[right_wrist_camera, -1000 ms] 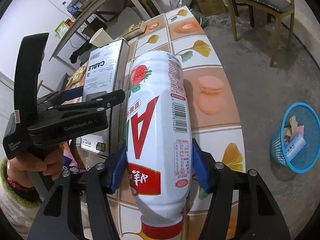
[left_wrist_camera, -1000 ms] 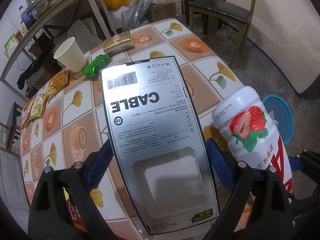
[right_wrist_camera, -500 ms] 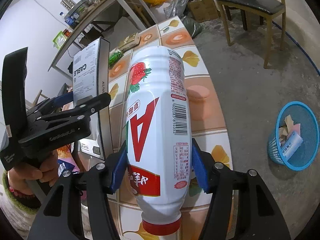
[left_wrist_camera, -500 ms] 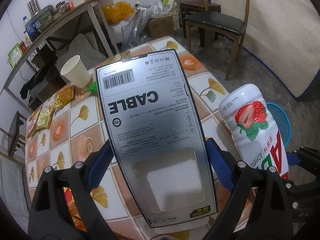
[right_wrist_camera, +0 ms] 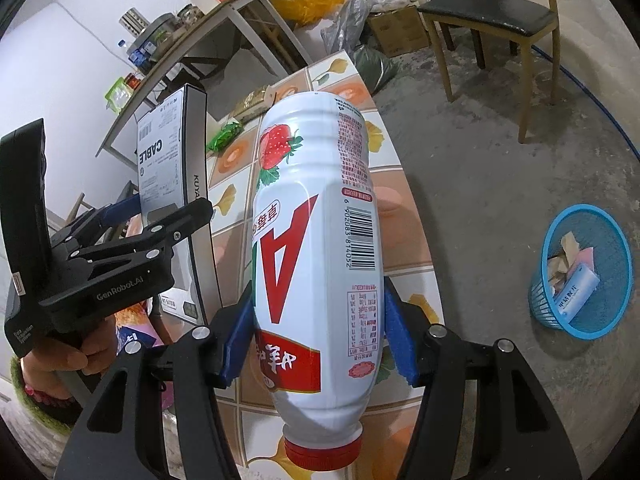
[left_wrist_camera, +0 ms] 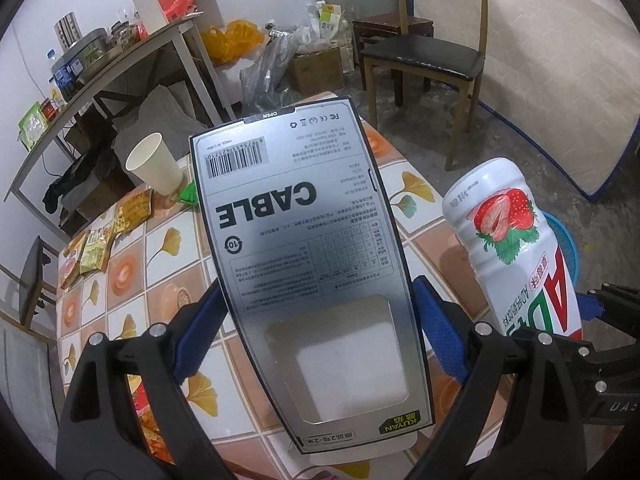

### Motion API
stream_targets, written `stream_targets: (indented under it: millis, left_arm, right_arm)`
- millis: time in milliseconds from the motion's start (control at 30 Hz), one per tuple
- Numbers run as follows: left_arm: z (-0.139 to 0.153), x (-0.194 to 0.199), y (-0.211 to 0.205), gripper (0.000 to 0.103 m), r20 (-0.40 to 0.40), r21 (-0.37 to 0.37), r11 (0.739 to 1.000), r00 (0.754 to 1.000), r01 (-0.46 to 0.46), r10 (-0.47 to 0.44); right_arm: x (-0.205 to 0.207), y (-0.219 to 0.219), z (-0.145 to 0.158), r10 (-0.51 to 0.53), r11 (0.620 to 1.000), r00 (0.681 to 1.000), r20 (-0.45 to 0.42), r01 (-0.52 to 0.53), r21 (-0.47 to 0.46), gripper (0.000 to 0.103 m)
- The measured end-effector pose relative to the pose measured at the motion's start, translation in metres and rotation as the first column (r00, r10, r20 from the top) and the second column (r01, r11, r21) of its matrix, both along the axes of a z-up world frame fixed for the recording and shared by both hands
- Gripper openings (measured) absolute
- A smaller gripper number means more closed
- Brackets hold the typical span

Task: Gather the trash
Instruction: 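Carry the white bottle and CABLE box over the blue wastebasket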

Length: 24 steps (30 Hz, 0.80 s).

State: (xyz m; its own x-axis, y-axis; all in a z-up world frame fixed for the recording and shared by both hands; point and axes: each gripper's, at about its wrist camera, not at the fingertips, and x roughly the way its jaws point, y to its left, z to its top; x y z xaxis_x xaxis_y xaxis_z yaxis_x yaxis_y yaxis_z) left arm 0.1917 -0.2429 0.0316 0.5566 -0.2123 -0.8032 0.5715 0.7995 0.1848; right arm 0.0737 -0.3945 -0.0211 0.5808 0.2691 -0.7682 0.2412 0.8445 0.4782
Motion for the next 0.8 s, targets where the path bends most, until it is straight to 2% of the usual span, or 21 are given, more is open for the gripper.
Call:
stream_targets:
  millis: [800]
  left_arm:
    - [0.012, -0.019, -0.007, 0.087, 0.047, 0.007, 0.999, 0.998, 0.038, -0.038]
  right_arm:
    - [-0.025, -0.016, 0.007, -0.04, 0.999, 0.998, 0.047, 0.04, 0.021, 0.058]
